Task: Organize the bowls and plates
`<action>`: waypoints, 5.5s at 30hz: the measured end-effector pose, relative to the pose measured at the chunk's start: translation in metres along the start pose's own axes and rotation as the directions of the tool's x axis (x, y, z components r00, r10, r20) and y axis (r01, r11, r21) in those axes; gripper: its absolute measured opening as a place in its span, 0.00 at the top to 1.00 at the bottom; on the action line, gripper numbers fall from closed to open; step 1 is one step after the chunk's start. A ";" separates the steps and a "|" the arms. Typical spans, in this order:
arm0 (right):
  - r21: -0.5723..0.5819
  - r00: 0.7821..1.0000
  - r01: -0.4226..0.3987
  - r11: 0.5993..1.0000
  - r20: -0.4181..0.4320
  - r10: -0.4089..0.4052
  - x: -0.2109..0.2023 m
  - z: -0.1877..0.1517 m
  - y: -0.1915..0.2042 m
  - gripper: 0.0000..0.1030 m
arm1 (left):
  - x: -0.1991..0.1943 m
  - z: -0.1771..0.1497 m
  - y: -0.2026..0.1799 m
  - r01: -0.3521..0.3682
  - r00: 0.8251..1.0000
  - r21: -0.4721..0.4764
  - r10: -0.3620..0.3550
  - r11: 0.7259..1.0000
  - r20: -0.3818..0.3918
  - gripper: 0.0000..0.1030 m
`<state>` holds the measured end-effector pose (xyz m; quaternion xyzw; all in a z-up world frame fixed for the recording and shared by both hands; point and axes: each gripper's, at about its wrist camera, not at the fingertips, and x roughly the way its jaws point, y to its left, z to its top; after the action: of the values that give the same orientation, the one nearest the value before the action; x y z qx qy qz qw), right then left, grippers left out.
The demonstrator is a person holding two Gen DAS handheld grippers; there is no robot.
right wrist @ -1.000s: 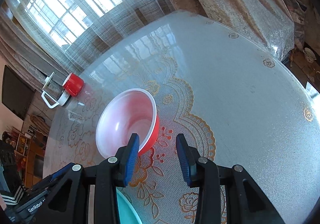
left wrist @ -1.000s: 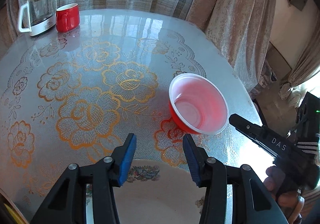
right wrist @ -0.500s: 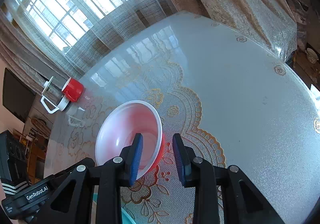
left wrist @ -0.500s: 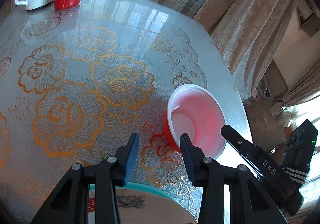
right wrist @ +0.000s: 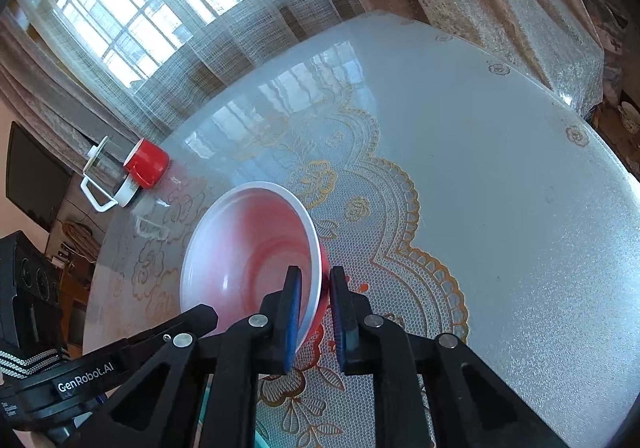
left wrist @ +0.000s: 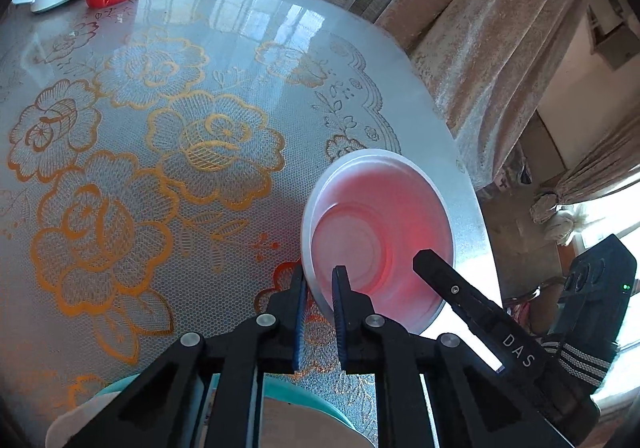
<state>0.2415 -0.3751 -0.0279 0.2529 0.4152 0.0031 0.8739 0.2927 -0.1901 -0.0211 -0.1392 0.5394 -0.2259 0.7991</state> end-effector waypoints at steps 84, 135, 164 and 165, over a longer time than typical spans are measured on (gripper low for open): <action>-0.376 0.866 -0.398 0.837 -0.454 0.208 -0.001 -0.227 0.267 0.84 | -0.251 -0.232 0.227 -0.159 0.949 -0.250 0.218 0.955 0.228 0.84; -0.610 0.943 -0.283 0.741 -0.316 0.100 -0.008 -0.244 0.278 0.80 | -0.244 -0.235 0.209 -0.384 0.866 -0.138 0.408 0.913 0.290 0.79; -0.669 0.964 -0.238 0.704 -0.251 0.087 0.000 -0.242 0.286 0.86 | -0.226 -0.220 0.213 -0.478 0.821 -0.118 0.491 0.870 0.293 0.78; -0.663 0.962 -0.244 0.708 -0.258 0.090 0.000 -0.241 0.286 0.86 | -0.226 -0.220 0.213 -0.480 0.820 -0.118 0.492 0.869 0.293 0.78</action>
<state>0.1251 -0.0198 -0.0280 -0.0547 0.4478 0.2626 0.8530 0.0632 0.1129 -0.0232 -0.0467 0.4274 0.0210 0.9026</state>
